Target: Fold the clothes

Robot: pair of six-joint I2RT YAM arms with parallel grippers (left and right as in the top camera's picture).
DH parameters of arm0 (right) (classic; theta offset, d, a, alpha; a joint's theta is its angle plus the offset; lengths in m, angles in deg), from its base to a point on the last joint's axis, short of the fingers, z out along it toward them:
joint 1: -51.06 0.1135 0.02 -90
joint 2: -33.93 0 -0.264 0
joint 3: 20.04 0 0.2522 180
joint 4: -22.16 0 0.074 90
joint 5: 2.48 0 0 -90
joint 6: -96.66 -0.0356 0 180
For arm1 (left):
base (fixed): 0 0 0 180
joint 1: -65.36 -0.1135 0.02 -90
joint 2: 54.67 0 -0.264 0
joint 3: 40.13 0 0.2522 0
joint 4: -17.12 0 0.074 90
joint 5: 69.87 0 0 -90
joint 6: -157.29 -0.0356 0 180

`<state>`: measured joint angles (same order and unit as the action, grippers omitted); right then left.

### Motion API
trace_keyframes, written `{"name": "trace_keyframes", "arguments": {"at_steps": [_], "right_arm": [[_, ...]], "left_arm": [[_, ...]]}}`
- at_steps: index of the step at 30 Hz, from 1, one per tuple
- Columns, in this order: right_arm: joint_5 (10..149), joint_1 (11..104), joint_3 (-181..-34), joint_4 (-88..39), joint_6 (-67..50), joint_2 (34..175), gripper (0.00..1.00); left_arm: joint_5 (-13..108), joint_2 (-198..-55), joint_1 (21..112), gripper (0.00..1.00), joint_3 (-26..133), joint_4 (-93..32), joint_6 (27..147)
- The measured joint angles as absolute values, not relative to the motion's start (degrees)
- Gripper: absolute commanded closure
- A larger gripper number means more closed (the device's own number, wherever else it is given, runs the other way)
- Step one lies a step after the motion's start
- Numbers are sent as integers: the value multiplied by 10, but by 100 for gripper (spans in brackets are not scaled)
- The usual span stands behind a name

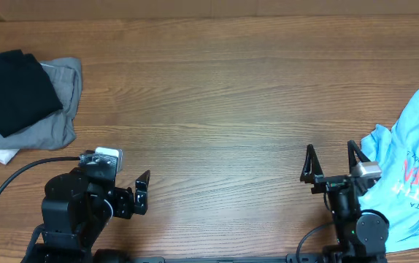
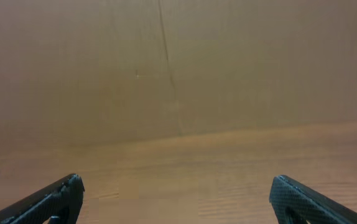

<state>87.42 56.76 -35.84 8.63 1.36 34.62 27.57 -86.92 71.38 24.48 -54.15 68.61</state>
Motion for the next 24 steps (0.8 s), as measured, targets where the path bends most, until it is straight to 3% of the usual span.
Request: {"name": "trace_keyframes", "arguments": {"at_steps": [5, 24], "right_arm": [[869, 567, -349, 33, 36, 346, 0], [868, 567, -349, 33, 46, 346, 0]], "left_arm": [[276, -869, 714, 0, 245, -542, 686], [276, -869, 714, 0, 245, -542, 686]]}}
